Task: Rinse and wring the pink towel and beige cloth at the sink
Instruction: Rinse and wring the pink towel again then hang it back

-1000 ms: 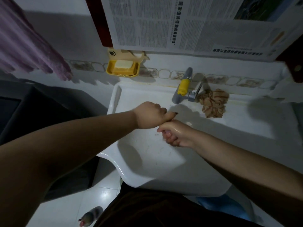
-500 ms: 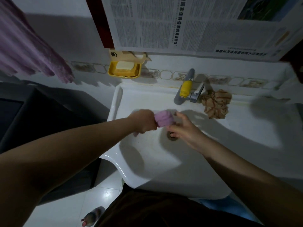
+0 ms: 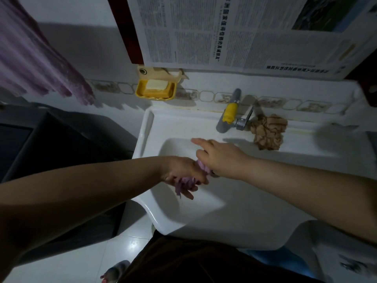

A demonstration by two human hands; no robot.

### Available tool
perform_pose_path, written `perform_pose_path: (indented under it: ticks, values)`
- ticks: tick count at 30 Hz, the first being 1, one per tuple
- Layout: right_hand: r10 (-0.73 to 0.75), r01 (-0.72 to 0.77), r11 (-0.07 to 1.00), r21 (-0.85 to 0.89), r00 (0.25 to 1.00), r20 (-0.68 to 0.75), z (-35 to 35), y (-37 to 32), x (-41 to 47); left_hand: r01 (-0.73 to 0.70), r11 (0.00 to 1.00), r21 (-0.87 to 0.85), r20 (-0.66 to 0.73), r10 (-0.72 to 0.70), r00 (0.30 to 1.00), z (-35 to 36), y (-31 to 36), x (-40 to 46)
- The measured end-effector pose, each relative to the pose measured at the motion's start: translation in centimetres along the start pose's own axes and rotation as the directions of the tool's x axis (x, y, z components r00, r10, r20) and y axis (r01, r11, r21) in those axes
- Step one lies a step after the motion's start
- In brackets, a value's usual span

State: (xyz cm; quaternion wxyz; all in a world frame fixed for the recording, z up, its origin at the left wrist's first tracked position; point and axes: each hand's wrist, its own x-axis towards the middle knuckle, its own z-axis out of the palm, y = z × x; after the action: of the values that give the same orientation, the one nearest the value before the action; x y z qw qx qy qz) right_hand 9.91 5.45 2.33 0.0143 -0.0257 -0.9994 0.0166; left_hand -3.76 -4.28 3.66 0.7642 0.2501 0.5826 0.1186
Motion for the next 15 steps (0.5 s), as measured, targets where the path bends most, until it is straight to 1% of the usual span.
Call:
perform_pose_path:
  ticks: [1, 2, 3, 4, 5, 7, 8, 9, 10, 11, 12, 13, 14, 15]
  values:
    - [0.060, -0.065, 0.997, 0.036, 0.990, 0.125, 0.3, -0.4, 0.2, 0.012, 0.996, 0.093, -0.103, -0.003, 0.995, 0.1, 0.0, 0.4]
    - [0.103, -0.113, 0.993, 0.038, 0.974, 0.200, 0.8, -0.5, 0.5, 0.035, 0.977, 0.212, -0.206, 0.010, 0.979, 0.2, 0.0, 1.0]
    - [0.136, -0.149, 0.988, 0.041, 0.962, 0.236, 1.2, -0.5, 0.7, 0.063, 0.940, 0.336, -0.295, 0.041, 0.955, 0.4, -0.1, 1.4]
    - [0.170, -0.195, 0.978, 0.074, 0.951, 0.260, 1.4, -0.4, 1.0, 0.081, 0.892, 0.445, -0.370, 0.100, 0.924, 0.6, -0.1, 1.7]
    - [0.207, -0.249, 0.962, 0.116, 0.935, 0.289, 1.7, -0.2, 1.1, 0.074, 0.841, 0.536, -0.412, 0.185, 0.892, 0.6, -0.3, 2.0]
    - [0.282, -0.364, 0.916, 0.166, 0.881, 0.379, 2.1, 0.0, 1.5, 0.027, 0.696, 0.717, -0.407, 0.387, 0.827, 0.2, -0.6, 2.7]
    - [0.316, -0.423, 0.887, 0.184, 0.849, 0.424, 2.3, 0.1, 1.7, 0.033, 0.610, 0.792, -0.386, 0.459, 0.800, 0.0, -0.7, 2.9]
    - [0.347, -0.488, 0.845, 0.221, 0.813, 0.467, 2.4, 0.0, 1.8, 0.067, 0.521, 0.851, -0.369, 0.503, 0.782, -0.2, -0.6, 3.1]
    - [0.369, -0.559, 0.780, 0.283, 0.775, 0.513, 2.6, -0.1, 2.1, 0.136, 0.424, 0.895, -0.366, 0.526, 0.767, -0.5, -0.6, 3.2]
    - [0.380, -0.627, 0.695, 0.351, 0.735, 0.561, 2.9, -0.2, 2.3, 0.201, 0.292, 0.935, -0.340, 0.577, 0.743, -0.8, -0.4, 3.4]
    - [0.387, -0.691, 0.586, 0.424, 0.698, 0.602, 3.1, -0.4, 2.5, 0.250, 0.127, 0.960, -0.271, 0.650, 0.710, -1.1, -0.1, 3.6]
    - [0.402, -0.751, 0.431, 0.499, 0.656, 0.639, 3.0, -0.8, 2.4, 0.273, -0.010, 0.962, -0.184, 0.714, 0.676, -1.5, 0.3, 3.5]
    - [0.412, -0.787, 0.234, 0.571, 0.612, 0.675, 2.8, -1.4, 2.2, 0.265, -0.072, 0.962, -0.128, 0.736, 0.664, -1.7, 1.0, 2.9]
    - [0.412, -0.775, 0.031, 0.631, 0.585, 0.699, 2.8, -1.8, 1.8, 0.234, -0.138, 0.962, -0.064, 0.721, 0.690, -2.1, 1.4, 2.6]
